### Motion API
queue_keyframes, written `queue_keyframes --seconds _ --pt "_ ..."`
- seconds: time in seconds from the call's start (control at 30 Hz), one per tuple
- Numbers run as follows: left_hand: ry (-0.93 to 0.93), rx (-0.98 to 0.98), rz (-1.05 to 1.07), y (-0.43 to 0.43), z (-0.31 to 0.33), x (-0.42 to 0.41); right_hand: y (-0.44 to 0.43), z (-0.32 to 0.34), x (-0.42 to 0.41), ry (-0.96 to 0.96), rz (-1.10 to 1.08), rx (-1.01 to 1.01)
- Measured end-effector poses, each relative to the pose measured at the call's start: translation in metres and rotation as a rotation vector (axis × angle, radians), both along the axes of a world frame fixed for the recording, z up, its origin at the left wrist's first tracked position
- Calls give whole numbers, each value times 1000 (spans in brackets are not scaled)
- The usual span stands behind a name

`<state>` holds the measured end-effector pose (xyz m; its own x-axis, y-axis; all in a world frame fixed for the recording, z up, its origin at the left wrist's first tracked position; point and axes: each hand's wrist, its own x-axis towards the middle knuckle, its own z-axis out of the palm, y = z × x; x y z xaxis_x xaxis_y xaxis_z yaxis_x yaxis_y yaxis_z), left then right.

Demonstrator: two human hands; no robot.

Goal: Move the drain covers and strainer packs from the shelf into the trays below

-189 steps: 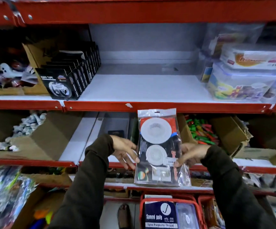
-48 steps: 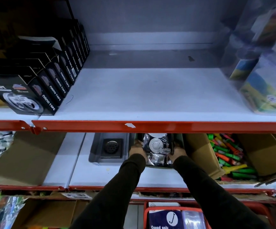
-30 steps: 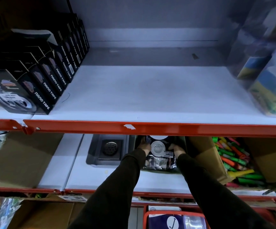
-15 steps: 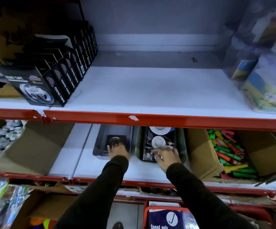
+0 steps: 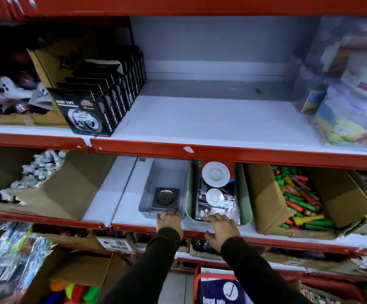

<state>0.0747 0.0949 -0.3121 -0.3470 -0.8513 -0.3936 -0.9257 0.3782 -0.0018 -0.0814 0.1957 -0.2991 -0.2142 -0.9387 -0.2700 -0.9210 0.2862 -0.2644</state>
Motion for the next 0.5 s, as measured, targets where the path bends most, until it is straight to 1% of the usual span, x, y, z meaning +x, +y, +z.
queue_keyframes --seconds 0.27,0.4,0.47,0.5 --pt "27 55 -85 22 2 16 20 9 22 7 -57 -1" --pt "103 134 -155 23 13 32 28 16 31 31 -78 6" --pt "135 126 -199 26 22 40 33 23 35 46 -99 -6" --pt "165 89 -216 29 30 43 34 28 38 56 -114 -36"
